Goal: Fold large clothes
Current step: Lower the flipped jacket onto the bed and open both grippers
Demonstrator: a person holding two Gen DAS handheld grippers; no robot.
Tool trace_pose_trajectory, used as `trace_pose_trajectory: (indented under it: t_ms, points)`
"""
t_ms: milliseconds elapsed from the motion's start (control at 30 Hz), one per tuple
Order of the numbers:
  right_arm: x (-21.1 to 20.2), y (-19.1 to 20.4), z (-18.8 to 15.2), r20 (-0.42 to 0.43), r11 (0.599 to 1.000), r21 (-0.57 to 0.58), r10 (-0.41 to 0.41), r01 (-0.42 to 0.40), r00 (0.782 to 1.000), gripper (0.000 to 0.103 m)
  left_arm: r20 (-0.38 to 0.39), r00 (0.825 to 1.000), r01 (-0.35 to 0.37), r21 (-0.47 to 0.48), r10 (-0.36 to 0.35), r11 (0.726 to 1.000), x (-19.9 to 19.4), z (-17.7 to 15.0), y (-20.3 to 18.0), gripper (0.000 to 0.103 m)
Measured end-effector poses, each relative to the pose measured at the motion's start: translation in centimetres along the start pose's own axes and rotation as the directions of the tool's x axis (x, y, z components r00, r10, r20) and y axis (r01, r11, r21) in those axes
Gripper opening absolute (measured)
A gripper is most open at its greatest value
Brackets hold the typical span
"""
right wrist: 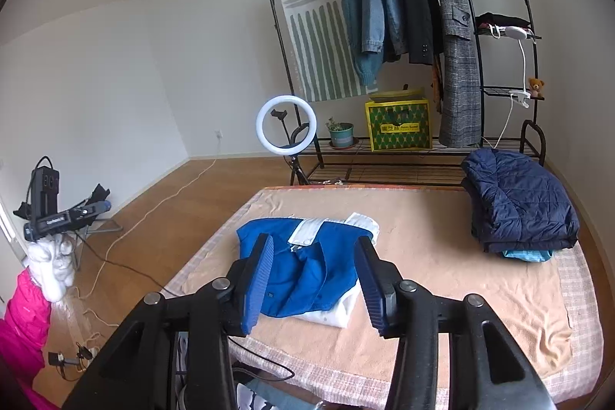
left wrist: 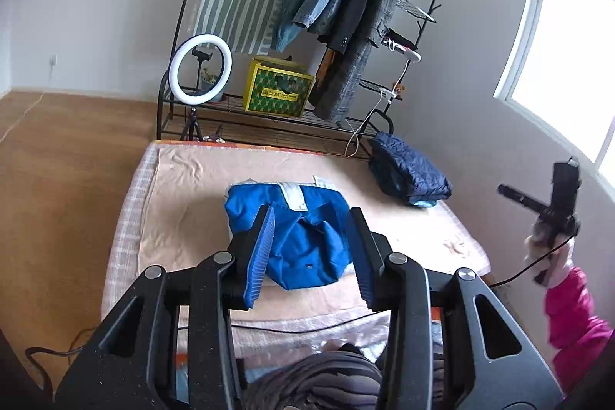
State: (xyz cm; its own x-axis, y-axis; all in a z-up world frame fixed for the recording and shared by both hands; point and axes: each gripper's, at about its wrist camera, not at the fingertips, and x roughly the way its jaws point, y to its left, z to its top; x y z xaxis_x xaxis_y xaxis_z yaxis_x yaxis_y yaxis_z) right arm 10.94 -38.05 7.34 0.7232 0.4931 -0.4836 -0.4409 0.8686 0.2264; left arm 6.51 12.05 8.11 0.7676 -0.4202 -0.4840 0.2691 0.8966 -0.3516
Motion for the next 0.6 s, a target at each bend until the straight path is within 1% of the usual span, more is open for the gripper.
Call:
trace_pose_trajectory:
  t_ms: [133,167,200,233,267,333,367,467,533,600]
  points:
    - [0.0,-1.3,0.2,0.006,0.999,0.032,0.014,-0.014,1.000,0.047,0.032,0.999,-0.021,0.016,0.021,1.000,-3.0,1.8,-1.3,0.039]
    - [-0.1,-1.8,0.4,0.010,0.999,0.039,0.016,-0.017,1.000,0.047,0.034,0.999,-0.026,0.014,0.025,1.000,-3.4,2.3,-1.5,0.042]
    - [-0.2,-2.0,0.4,0.013,0.999,0.043,0.015,-0.015,1.000,0.047,0.034,0.999,-0.021,0.008,0.021,1.000,-3.6,2.6,-1.5,0.050]
    - [-0.1,-2.6,0.5,0.016,0.999,0.050,0.009,-0.010,1.000,0.047,0.036,0.999,-0.019,0.006,0.018,1.000,-3.6,2.9,-1.4,0.053]
    - [0.0,-2.9,0.4,0.015,0.998,0.057,0.007,-0.007,1.000,0.047,0.033,0.999,-0.031,0.011,0.031,0.999,-3.3,2.9,-1.2,0.057]
    - [0.8,-3.8,0.2,0.002,0.997,0.081,0.013,-0.013,1.000,0.049,0.015,0.999,-0.051,0.012,0.051,0.999,-1.5,2.1,-0.4,0.057]
    - [1.6,-4.3,-0.2,-0.013,0.995,0.097,0.018,-0.017,1.000,0.049,-0.002,0.999,-0.046,-0.012,0.046,0.999,-0.1,1.4,0.4,0.057]
    - [4.5,-5.0,-2.0,-0.092,0.991,0.132,0.035,-0.023,0.995,0.049,-0.054,0.998,-0.014,-0.130,0.007,0.991,4.9,-1.1,3.7,0.057]
    - [6.5,-4.9,-3.3,-0.139,0.990,0.140,0.042,-0.022,0.989,0.049,-0.081,0.996,0.009,-0.211,-0.027,0.977,8.8,-2.8,6.1,0.057]
    - [8.8,-5.0,-4.6,-0.186,0.987,0.158,0.065,-0.036,0.980,0.050,-0.108,0.993,0.020,-0.263,-0.050,0.965,12.1,-4.0,7.9,0.057]
